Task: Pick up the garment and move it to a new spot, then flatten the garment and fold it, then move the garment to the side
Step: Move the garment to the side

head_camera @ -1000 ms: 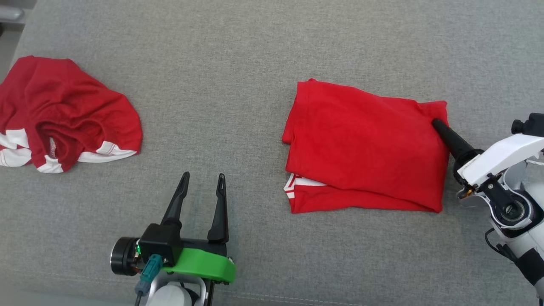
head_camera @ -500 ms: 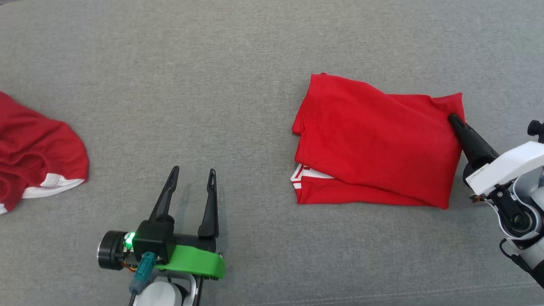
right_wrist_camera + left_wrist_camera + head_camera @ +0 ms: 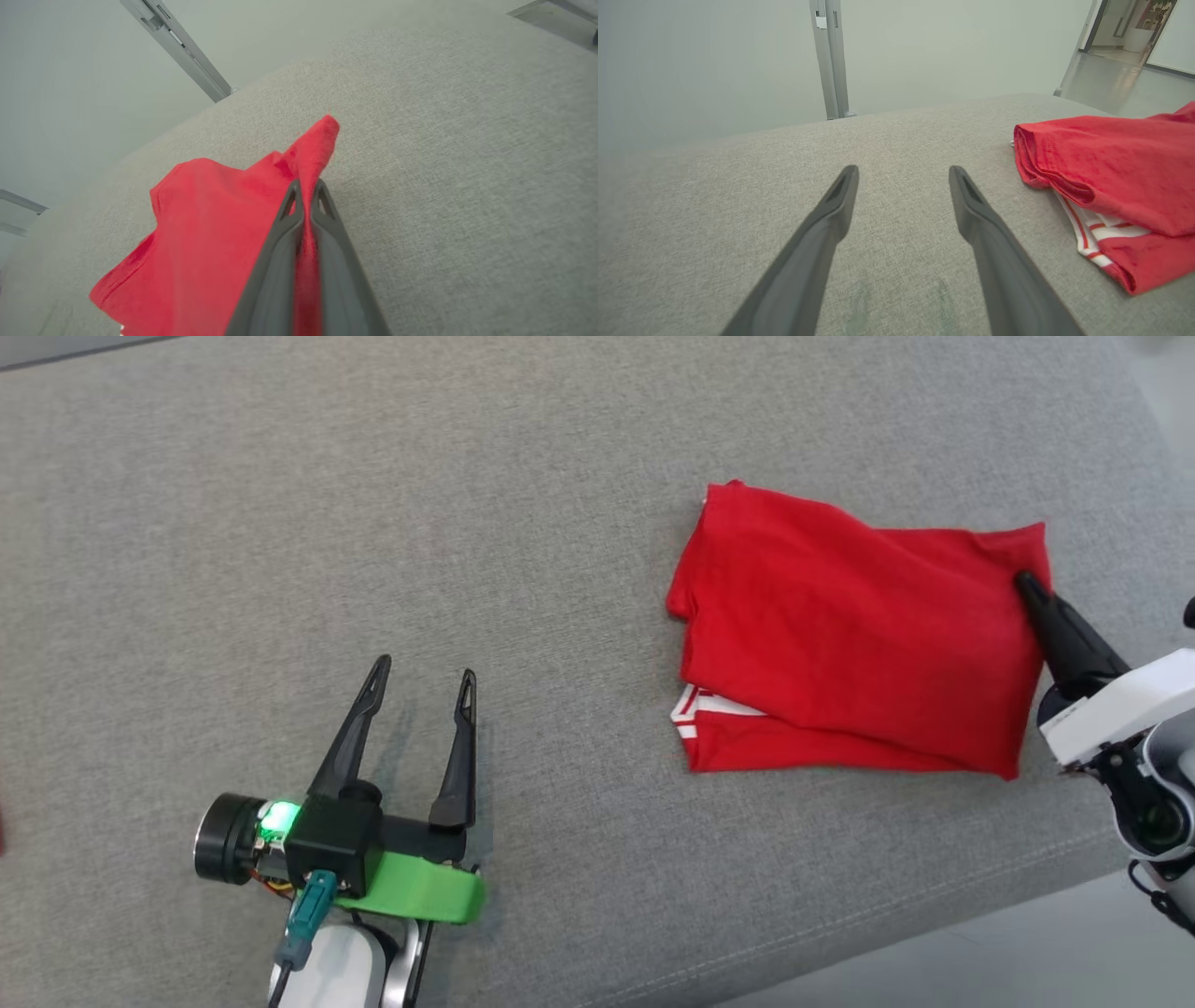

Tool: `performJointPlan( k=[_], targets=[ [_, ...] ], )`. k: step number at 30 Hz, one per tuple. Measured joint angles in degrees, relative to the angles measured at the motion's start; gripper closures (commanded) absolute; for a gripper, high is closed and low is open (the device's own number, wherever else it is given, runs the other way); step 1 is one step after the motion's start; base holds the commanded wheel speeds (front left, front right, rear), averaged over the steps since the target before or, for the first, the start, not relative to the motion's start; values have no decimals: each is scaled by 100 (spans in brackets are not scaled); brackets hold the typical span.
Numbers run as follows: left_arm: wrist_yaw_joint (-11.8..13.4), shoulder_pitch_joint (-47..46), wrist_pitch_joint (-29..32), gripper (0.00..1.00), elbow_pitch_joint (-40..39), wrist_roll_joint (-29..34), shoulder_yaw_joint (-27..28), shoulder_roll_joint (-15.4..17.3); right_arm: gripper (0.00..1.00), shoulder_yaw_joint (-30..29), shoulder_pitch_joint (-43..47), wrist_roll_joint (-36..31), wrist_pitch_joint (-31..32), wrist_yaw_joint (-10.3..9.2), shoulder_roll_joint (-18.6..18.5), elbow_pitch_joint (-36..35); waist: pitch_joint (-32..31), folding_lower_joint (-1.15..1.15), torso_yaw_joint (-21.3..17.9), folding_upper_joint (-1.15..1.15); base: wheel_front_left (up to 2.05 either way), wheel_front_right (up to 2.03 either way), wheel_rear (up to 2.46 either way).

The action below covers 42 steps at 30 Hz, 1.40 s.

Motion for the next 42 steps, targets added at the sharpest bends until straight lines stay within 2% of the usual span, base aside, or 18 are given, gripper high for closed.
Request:
performJointPlan(
  k=[4,7,13,17,27,31,37,38,39,42],
  targets=[
    [-37,-140,-1,0,-155,79,-30,70,100,-119,-363,-434,-40,0,-105,320,246,0,-151,0,0,0,0],
    [-77,-246,0,0,-297,146,-78,105,100,-443,-828,-1033,-56,0,-143,548,473,0,-201,0,0,0,0],
    [-175,-494,26,0,-549,231,-215,191,100,-1028,-1534,-1967,-62,1,-14,949,964,1,-191,0,0,0,0],
    [-230,-670,112,0,-742,250,-277,232,100,-1272,-1834,-2383,-62,1,-55,1350,1256,1,-123,0,0,0,0],
    [-234,-766,238,0,-1034,291,-288,379,100,-2009,-2281,-3123,-62,1,-319,1992,1673,0,150,0,0,0,0],
    [-233,-766,272,0,-1095,293,-314,396,100,-2157,-2382,-3254,-62,3,-309,2170,1715,0,199,0,0,0,0],
    [-225,-763,333,0,-1243,348,-394,443,100,-2540,-2563,-3493,-63,4,-215,2791,1704,0,226,0,0,0,0],
    [-225,-763,339,0,-1259,349,-403,459,61,-2598,-2583,-3552,-63,4,-189,2863,1692,0,228,0,0,0,0],
    [-225,-762,364,0,-1268,349,-404,470,0,-2663,-2588,-3623,-63,4,-144,2936,1676,0,230,0,0,0,0],
    [-211,-763,383,0,-1277,348,-393,497,0,-3022,-2601,-4118,-62,4,-37,2995,1608,1,229,0,0,0,0]
  ],
)
